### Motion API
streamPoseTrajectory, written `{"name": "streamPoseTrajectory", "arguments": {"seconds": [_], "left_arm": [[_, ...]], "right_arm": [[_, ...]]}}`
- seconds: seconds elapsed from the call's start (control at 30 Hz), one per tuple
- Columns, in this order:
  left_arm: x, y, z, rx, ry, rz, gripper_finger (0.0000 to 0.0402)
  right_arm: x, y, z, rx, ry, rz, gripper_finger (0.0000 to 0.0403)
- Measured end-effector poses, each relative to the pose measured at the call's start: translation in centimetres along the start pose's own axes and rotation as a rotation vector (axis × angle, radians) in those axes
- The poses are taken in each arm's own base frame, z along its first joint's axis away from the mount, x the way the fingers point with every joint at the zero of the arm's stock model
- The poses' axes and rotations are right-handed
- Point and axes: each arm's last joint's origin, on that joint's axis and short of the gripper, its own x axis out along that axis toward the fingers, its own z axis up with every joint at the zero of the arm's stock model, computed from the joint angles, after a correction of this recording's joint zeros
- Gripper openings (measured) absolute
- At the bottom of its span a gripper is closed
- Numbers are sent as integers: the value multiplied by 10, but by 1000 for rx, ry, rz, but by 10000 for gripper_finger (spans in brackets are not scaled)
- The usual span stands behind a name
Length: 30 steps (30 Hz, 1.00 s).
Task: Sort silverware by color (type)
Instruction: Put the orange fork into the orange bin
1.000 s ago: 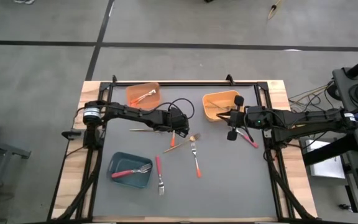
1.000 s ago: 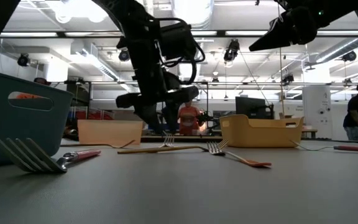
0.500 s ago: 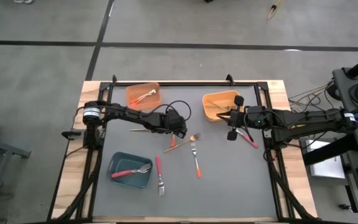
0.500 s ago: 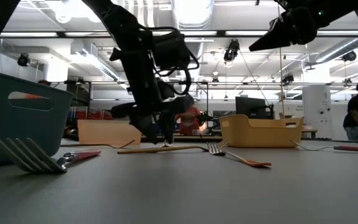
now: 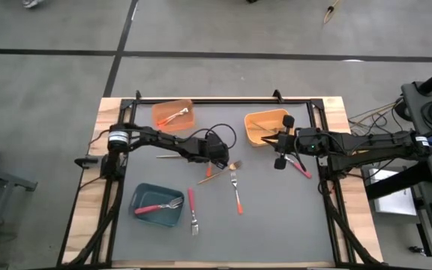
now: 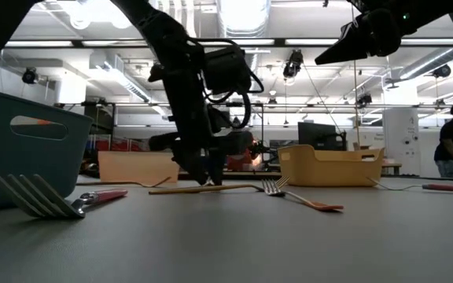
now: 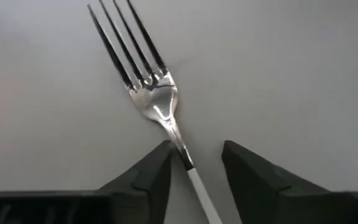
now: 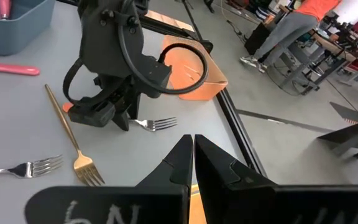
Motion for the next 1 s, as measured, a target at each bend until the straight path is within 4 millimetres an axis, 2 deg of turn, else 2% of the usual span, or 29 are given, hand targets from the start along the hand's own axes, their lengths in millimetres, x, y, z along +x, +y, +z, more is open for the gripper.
{"name": "streamPoseTrajectory", "arguments": {"seconds": [0.23, 0.3, 0.47, 0.6, 0.8, 1.0], "left_arm": [[-5, -5, 6, -12, 16, 5, 23], [-7, -5, 7, -19, 18, 6, 7], [-11, -4, 9, 2, 21, 4, 3], [-22, -5, 15, 47, 23, -14, 2], [-57, -1, 30, 163, 8, -69, 1], [-105, 18, 40, 364, 2, -115, 1]], "right_arm": [[0, 0, 0, 0, -1, 0, 9], [0, 0, 0, 1, -1, 0, 9], [0, 0, 0, 1, -1, 0, 9], [0, 0, 0, 3, -1, 0, 9], [0, 0, 0, 11, -1, 0, 9], [0, 0, 0, 28, -2, 0, 9]]}}
